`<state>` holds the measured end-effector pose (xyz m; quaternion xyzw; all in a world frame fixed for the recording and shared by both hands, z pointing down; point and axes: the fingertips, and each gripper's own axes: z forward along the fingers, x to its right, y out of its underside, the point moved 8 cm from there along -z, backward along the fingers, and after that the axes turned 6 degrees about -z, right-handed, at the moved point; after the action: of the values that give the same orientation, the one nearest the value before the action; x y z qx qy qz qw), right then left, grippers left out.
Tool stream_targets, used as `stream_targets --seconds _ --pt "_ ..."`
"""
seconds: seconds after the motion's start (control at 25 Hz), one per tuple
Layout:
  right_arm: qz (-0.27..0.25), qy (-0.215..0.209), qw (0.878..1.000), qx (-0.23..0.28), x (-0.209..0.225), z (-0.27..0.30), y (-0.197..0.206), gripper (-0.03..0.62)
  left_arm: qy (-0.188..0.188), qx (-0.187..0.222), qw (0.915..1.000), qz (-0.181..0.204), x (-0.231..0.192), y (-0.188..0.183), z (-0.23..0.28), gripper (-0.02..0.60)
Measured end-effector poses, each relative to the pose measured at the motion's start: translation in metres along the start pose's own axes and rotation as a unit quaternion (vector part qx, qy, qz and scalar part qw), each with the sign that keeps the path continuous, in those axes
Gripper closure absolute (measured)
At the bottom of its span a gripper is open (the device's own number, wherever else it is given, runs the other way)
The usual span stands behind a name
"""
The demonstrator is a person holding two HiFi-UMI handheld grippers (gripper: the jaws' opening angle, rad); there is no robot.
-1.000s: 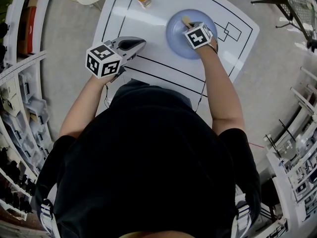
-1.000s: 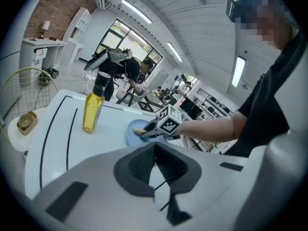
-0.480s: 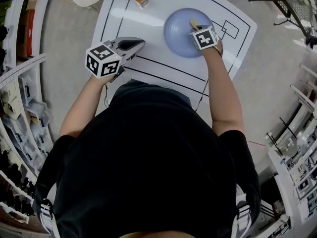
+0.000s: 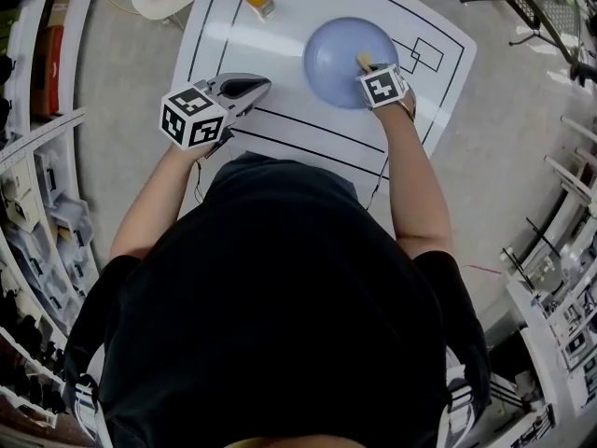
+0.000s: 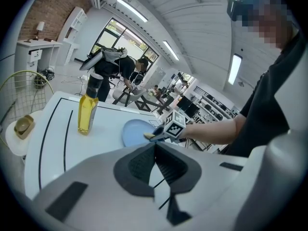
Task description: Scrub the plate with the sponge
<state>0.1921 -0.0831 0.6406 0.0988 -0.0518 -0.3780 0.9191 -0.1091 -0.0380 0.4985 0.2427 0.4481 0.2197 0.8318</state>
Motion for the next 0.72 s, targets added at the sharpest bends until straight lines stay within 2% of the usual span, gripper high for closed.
stream_targets --seconds 0.24,0.48,0.72 --pt "0.001 -0.012 1.0 0.001 -0.021 -0.003 0.008 0.556 -0.002 0.0 1.0 0.002 0.0 0.002 -0.006 0.574" --pt "0.027 -0.028 0.999 0.005 -0.037 -0.005 0.01 0.556 -0.002 0.001 1.0 0.003 0.003 0.004 -0.01 0.574" --pt "0.025 -0.059 0.998 0.002 -0.058 0.002 0.006 0.554 -0.004 0.003 1.0 0.001 0.005 0.008 -0.013 0.574"
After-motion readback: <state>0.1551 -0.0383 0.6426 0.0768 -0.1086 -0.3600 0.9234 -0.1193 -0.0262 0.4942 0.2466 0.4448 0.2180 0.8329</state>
